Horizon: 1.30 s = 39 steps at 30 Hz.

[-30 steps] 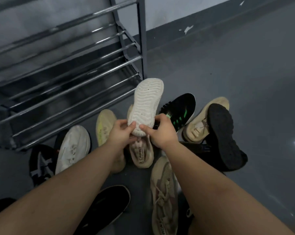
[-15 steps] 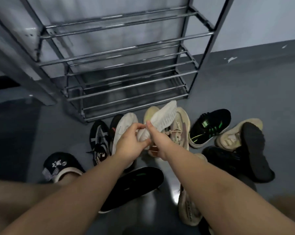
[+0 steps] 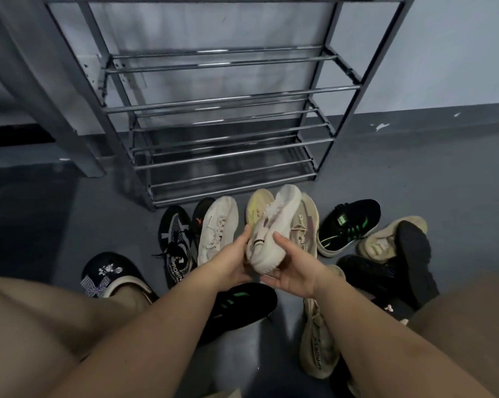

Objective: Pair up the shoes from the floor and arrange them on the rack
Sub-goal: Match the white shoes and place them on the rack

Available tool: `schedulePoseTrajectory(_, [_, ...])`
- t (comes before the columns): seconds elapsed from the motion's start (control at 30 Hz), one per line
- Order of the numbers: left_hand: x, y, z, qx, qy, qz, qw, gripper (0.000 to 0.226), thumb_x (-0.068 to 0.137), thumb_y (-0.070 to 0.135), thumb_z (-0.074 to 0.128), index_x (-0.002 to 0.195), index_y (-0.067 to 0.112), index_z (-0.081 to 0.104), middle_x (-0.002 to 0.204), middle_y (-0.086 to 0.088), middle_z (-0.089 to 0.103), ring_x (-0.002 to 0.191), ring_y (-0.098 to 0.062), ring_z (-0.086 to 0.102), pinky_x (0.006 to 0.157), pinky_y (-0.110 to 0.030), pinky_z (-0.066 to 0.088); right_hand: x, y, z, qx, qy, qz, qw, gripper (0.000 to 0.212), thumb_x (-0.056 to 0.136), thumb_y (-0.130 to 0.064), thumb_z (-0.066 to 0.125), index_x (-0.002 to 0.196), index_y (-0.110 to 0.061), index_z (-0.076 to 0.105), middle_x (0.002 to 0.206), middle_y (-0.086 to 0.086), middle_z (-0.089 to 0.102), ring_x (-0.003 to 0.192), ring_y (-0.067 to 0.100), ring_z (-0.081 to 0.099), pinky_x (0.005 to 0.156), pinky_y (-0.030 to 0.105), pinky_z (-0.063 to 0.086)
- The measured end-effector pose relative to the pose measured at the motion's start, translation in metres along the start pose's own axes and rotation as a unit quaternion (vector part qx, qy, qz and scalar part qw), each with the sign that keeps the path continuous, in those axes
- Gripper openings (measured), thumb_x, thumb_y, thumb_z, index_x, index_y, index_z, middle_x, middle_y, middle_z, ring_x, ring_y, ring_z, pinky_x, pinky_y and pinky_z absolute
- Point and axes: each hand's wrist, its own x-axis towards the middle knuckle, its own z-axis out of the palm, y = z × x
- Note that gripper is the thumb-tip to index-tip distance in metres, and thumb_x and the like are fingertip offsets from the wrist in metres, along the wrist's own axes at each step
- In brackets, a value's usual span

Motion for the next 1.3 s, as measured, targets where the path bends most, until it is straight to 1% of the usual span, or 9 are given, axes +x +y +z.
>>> schedulePoseTrajectory(0.1, [0.009,-0.007,-0.016,-0.036,0.033,0.029,0.998,0.045,0.098,0.041,0.038,0.129,0.012,0.054,0.104,-0.006,0.068,0.092,-0.022,0.064,0.075,-0.035,0.053,-0.001,0.004,0.001,-0.007,-0.005,-0.007,1.0,0.03,0.089,-0.034,0.059,0.115,-0.019,0.061,0.107,0.002,0.066,0.095,0.018,0.063,0.084,0.035,0.054])
schedulePoseTrajectory(0.23, [0.013,-0.018,-0.028,-0.012,0.068,0.038,0.997,0.036,0.098,0.028,0.046,0.129,0.01,0.05,0.105,-0.006,0.067,0.089,-0.018,0.064,0.063,-0.029,0.056,0.0,0.003,-0.002,-0.019,0.008,-0.042,0.999,0.012,0.091,-0.028,0.058,0.101,-0.021,0.061,0.1,0.0,0.064,0.091,0.015,0.061,0.082,0.032,0.052])
schedulePoseTrajectory(0.43, [0.017,-0.033,-0.029,0.023,0.103,0.056,0.993,0.044,0.092,0.03,0.056,0.128,0.006,0.045,0.114,-0.007,0.061,0.102,-0.021,0.06,0.072,-0.031,0.054,0.001,0.01,0.001,-0.085,0.061,-0.032,0.994,0.029,0.088,-0.033,0.065,0.111,-0.017,0.06,0.1,0.0,0.066,0.092,0.013,0.062,0.068,0.029,0.053])
schedulePoseTrajectory(0.6, [0.021,-0.034,-0.035,0.003,0.109,0.064,0.992,0.051,0.089,0.028,0.061,0.132,0.006,0.043,0.126,-0.011,0.06,0.116,-0.025,0.058,0.095,-0.042,0.049,0.008,0.02,0.003,-0.087,0.069,-0.029,0.993,0.025,0.089,-0.019,0.064,0.113,-0.016,0.058,0.092,-0.003,0.067,0.084,0.011,0.063,0.068,0.029,0.052])
schedulePoseTrajectory(0.77, [0.023,-0.035,-0.043,0.001,0.091,0.029,0.995,0.034,0.091,0.021,0.059,0.123,0.014,0.05,0.119,-0.005,0.064,0.109,-0.021,0.06,0.084,-0.034,0.05,0.013,0.02,-0.006,-0.104,0.061,-0.02,0.993,0.031,0.091,-0.011,0.06,0.121,-0.021,0.056,0.095,-0.005,0.065,0.087,0.013,0.059,0.072,0.032,0.052])
schedulePoseTrajectory(0.9, [0.027,-0.035,-0.049,0.008,0.089,0.027,0.996,0.03,0.093,0.009,0.054,0.122,0.013,0.049,0.105,-0.002,0.064,0.107,-0.021,0.058,0.089,-0.033,0.046,0.02,0.024,-0.011,-0.126,0.062,-0.013,0.99,0.04,0.089,-0.006,0.061,0.126,-0.021,0.055,0.107,-0.001,0.064,0.094,0.016,0.059,0.071,0.034,0.052])
schedulePoseTrajectory(1.0, [0.032,-0.034,-0.051,0.002,0.079,0.027,0.996,0.027,0.094,0.003,0.05,0.119,0.011,0.051,0.102,-0.003,0.064,0.102,-0.021,0.059,0.088,-0.032,0.048,0.029,0.025,-0.012,-0.12,0.07,-0.01,0.99,0.045,0.088,-0.002,0.062,0.127,-0.021,0.053,0.112,0.001,0.063,0.104,0.021,0.058,0.08,0.039,0.051])
schedulePoseTrajectory(1.2, [0.045,-0.033,-0.058,0.014,0.075,0.019,0.997,0.034,0.094,0.007,0.052,0.127,0.006,0.048,0.119,-0.01,0.061,0.111,-0.024,0.057,0.094,-0.034,0.048,0.042,0.023,-0.014,-0.118,0.071,-0.004,0.99,0.043,0.088,-0.011,0.065,0.128,-0.02,0.054,0.105,0.0,0.066,0.094,0.017,0.061,0.072,0.035,0.053])
schedulePoseTrajectory(1.3, [0.052,-0.024,-0.076,0.153,0.132,0.057,0.978,0.044,0.09,0.011,0.06,0.132,0.005,0.052,0.128,-0.011,0.058,0.115,-0.022,0.055,0.104,-0.032,0.041,0.053,0.022,-0.01,-0.122,0.096,-0.023,0.988,0.05,0.088,-0.008,0.065,0.135,-0.018,0.05,0.112,0.003,0.064,0.095,0.018,0.062,0.072,0.035,0.054])
